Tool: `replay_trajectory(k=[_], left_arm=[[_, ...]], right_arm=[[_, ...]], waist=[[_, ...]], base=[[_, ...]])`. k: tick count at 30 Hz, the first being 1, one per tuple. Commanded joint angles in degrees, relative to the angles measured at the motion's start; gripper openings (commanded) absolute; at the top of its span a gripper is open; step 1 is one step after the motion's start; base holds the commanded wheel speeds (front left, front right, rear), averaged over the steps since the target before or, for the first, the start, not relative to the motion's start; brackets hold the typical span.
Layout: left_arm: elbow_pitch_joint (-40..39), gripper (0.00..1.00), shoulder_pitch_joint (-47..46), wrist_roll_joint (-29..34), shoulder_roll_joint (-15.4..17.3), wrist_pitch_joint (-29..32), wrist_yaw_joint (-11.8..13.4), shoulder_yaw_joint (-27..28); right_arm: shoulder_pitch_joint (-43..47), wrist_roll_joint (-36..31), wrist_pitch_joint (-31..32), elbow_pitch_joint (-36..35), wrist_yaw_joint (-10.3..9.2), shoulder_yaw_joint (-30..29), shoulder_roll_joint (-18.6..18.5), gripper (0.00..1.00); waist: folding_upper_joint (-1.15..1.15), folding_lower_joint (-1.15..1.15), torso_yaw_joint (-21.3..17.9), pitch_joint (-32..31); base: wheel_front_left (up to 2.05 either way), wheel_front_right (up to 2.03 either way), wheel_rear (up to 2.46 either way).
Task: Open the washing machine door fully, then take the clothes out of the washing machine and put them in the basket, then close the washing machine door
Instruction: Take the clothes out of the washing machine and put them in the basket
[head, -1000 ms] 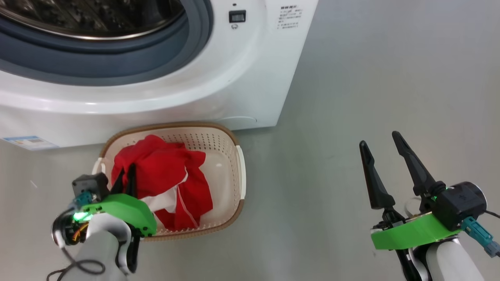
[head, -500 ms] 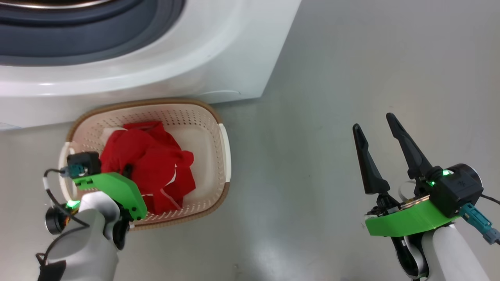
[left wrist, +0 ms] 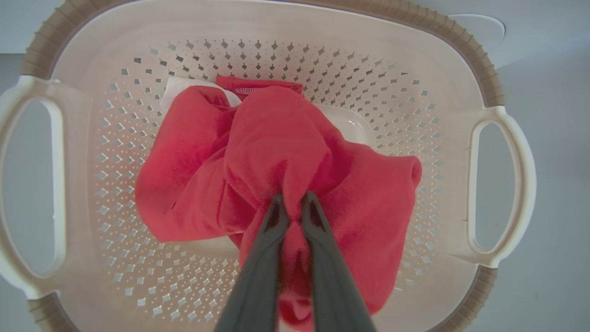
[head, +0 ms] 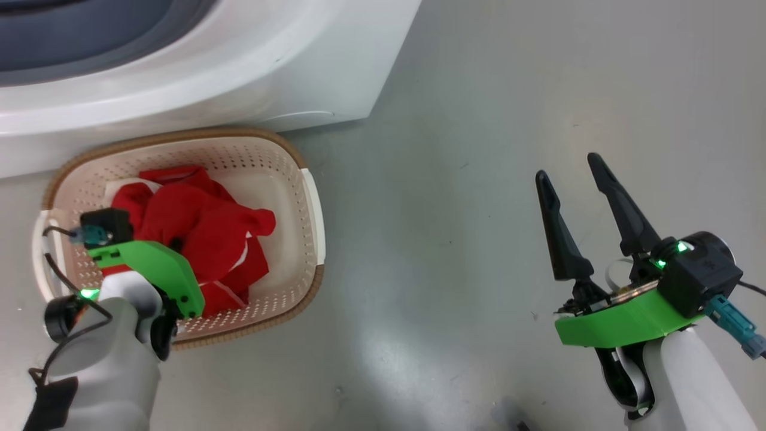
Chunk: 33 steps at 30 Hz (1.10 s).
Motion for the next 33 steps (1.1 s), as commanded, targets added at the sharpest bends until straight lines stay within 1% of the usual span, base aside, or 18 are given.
replay_trajectory(k=[1,2,5,7,9,10,11,12,13,15,16,21,24,27,30,33], left_arm=[[-0.36,0.00,0.11,-0.61,2.20,0.13,-0.04,0.65],[-0.30,0.00,0.14,-0.55,2.16,0.24,0.01,0.49],[-0.14,0.19,0.40,-0.35,2.03,0.80,0.04,-0.07],[-0.06,0.35,0.65,-0.33,1.93,1.19,0.10,-0.32],[-0.02,0.45,0.69,-0.20,1.98,1.22,0.17,-0.63],[0.00,0.52,0.62,-0.17,1.92,1.08,0.19,-0.75],[0.01,0.73,0.55,-0.14,1.85,0.80,0.16,-0.86],[0.01,0.73,0.55,-0.14,1.85,0.80,0.16,-0.86],[0.02,0.83,0.51,-0.20,1.75,0.50,0.08,-0.91],[0.04,0.98,0.65,-0.13,1.62,-0.02,-0.15,-1.20],[0.04,1.00,0.81,-0.16,1.56,-0.49,-0.28,-1.27],[-0.02,1.00,2.03,-0.18,1.30,-3.98,-1.08,-1.73],[-0.06,1.00,3.05,-0.48,1.08,-6.56,-1.11,-1.60],[-0.25,1.00,4.14,-1.00,0.60,-9.15,-1.02,-1.27],[-1.03,1.00,5.16,-1.71,-0.32,-11.25,-1.48,-0.91],[-3.12,1.00,6.33,-1.16,-1.07,-13.18,-1.95,-1.67]], right_arm=[[-0.64,0.58,-0.36,-1.30,0.34,1.13,-0.34,1.00],[-0.69,0.60,-0.36,-1.29,0.34,1.09,-0.34,1.00],[-0.79,0.69,-0.36,-1.20,0.34,0.97,-0.34,1.00],[-0.78,0.87,-0.36,-1.10,0.34,1.02,-0.34,1.00],[-0.74,1.02,-0.36,-0.99,0.34,1.13,-0.34,1.00],[-0.69,1.04,-0.36,-0.94,0.34,1.10,-0.34,1.00],[-0.62,1.06,-0.36,-0.87,0.34,1.02,-0.34,1.00],[-0.62,1.06,-0.36,-0.87,0.34,1.02,-0.34,1.00],[-0.53,1.05,-0.36,-0.79,0.34,0.91,-0.34,1.00],[-0.30,0.98,-0.36,-0.52,0.34,0.79,-0.34,1.00],[-0.20,0.95,-0.36,-0.35,0.34,0.78,-0.34,1.00],[0.36,0.71,-0.36,0.17,0.34,0.59,-0.34,1.00],[0.97,0.50,-0.36,0.55,0.34,0.36,-0.34,1.00],[1.66,0.33,-0.36,0.70,0.34,0.25,-0.34,1.00],[2.54,0.00,-0.36,0.85,0.34,-0.10,-0.34,1.00],[3.47,-0.44,-0.36,1.12,0.34,-0.66,-0.34,1.00]], waist=[[0.00,0.00,-0.62,0.67],[0.00,0.00,-0.69,0.76],[0.00,0.00,-0.69,0.89],[0.00,0.00,-0.59,0.78],[0.00,0.00,-0.44,0.63],[0.00,0.00,-0.29,0.52],[0.00,0.00,-0.11,0.39],[0.00,0.00,-0.11,0.39],[0.00,0.00,0.11,0.19],[0.00,0.00,0.50,-0.38],[0.00,0.00,0.68,-0.74],[0.00,0.00,1.55,-3.06],[0.00,0.00,2.13,-4.83],[0.00,0.00,2.73,-6.71],[0.00,0.00,3.52,-8.58],[0.00,0.00,4.43,-10.56]], base=[[0.00,0.00,0.00],[0.00,0.00,0.00],[0.00,0.00,0.00],[0.00,0.00,0.00],[0.00,0.00,0.00],[0.00,0.00,0.00],[0.00,0.00,0.00],[0.00,0.00,0.00],[0.00,0.00,0.00],[0.00,0.00,0.00],[0.00,0.00,0.00],[0.00,0.00,0.00],[0.00,0.00,0.00],[0.00,0.00,0.00],[0.00,0.00,0.00],[0.00,0.00,0.00]])
